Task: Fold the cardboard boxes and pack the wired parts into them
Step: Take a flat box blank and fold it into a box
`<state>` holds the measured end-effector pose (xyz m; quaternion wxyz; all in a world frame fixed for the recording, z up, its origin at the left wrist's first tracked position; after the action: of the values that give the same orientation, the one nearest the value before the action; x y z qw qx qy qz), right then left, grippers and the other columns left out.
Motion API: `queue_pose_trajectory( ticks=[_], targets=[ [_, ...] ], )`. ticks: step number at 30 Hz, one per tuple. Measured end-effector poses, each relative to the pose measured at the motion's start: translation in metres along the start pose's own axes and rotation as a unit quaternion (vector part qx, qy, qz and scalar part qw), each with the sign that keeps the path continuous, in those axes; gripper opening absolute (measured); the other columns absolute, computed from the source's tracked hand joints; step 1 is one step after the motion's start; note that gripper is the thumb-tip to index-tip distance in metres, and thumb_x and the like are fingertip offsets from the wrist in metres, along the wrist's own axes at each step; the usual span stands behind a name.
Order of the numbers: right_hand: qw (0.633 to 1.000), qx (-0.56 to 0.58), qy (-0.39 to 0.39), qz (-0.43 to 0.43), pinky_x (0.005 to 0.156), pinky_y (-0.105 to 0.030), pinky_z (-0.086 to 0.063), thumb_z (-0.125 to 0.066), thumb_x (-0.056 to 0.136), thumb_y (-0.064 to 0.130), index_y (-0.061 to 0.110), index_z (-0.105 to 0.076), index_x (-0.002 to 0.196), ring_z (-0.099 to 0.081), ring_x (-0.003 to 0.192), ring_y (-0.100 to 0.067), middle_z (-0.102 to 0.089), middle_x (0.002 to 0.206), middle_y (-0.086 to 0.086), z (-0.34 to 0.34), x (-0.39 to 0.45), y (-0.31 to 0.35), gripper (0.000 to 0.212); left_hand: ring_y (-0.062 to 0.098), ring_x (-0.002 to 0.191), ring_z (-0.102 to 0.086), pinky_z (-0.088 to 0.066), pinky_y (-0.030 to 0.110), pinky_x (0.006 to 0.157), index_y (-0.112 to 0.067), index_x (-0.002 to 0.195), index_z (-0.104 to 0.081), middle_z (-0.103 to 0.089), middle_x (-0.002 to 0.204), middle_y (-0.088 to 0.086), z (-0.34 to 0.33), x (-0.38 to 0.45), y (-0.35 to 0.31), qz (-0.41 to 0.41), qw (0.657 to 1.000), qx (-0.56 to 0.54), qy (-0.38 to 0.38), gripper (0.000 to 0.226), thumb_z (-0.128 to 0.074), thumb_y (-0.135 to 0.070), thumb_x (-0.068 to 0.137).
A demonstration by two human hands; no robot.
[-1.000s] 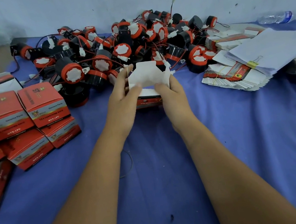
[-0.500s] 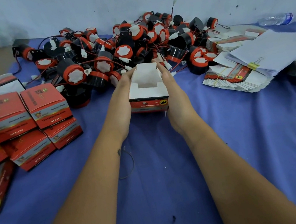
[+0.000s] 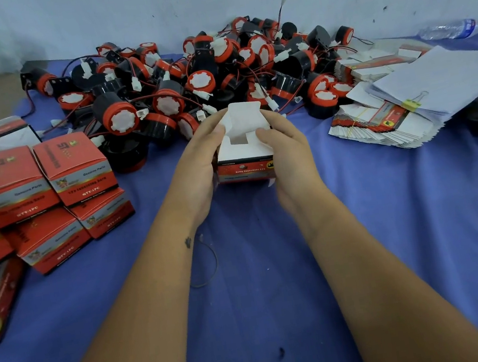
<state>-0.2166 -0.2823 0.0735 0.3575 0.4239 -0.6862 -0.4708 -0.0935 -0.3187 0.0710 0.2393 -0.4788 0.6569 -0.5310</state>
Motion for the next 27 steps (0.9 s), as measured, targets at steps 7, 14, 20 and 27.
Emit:
queue_pose_trajectory(
  ticks=[7, 14, 20, 27],
  targets=[
    [0.998, 0.047, -0.027, -0.02, 0.064, -0.03, -0.051, -0.053, 0.093, 0.005, 0.025, -0.073, 0.078, -0.066, 0.073, -0.016, -0.072, 0.079, 0.001, 0.0046, 0.0015, -0.0027, 0.032, 0.012, 0.105, -0.067, -0.054, 0.025, 0.082, -0.03, 0.125, -0.06, -0.071, 0.119, -0.003, -0.0059, 0.0003, 0.0049, 0.009, 0.998, 0.048, 0.029, 0.032, -0.048, -0.032, 0.095],
    [0.997, 0.066, -0.042, -0.02, 0.073, -0.034, -0.053, -0.054, 0.095, 0.01, 0.034, -0.076, 0.069, -0.067, 0.076, -0.015, -0.073, 0.079, 0.006, 0.0008, -0.0001, -0.0045, 0.042, 0.011, 0.107, -0.066, -0.053, 0.027, 0.083, -0.037, 0.123, -0.059, -0.067, 0.124, -0.003, -0.0068, -0.0006, 0.0037, 0.002, 0.998, 0.052, 0.027, 0.032, -0.049, -0.036, 0.092],
    [0.994, 0.066, -0.084, -0.016, 0.057, -0.024, -0.053, -0.054, 0.095, 0.01, 0.03, -0.073, 0.072, -0.067, 0.065, -0.007, -0.072, 0.073, 0.009, -0.0006, -0.0024, -0.0061, 0.036, 0.008, 0.101, -0.067, -0.053, 0.023, 0.078, -0.035, 0.126, -0.056, -0.066, 0.121, -0.004, -0.0069, -0.0015, 0.003, -0.003, 0.998, 0.059, 0.024, 0.033, -0.046, -0.033, 0.094],
    [0.994, 0.051, -0.099, -0.01, 0.059, -0.025, -0.053, -0.053, 0.095, 0.011, 0.023, -0.067, 0.083, -0.064, 0.068, -0.01, -0.071, 0.078, 0.005, -0.0018, -0.0048, -0.0045, 0.022, 0.015, 0.107, -0.063, -0.054, 0.033, 0.088, -0.031, 0.132, -0.053, -0.065, 0.126, 0.001, -0.0076, -0.0011, 0.0047, 0.005, 0.996, 0.088, 0.019, 0.036, -0.039, -0.018, 0.102]
  ],
)
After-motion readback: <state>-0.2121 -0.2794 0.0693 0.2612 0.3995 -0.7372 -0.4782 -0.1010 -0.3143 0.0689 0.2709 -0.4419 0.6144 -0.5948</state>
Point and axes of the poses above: each hand's wrist, its own x-axis towards the middle knuckle, its own z-axis out of the back of the hand, y = z × x, the point moved 4 cm from there along x, towards the middle knuckle
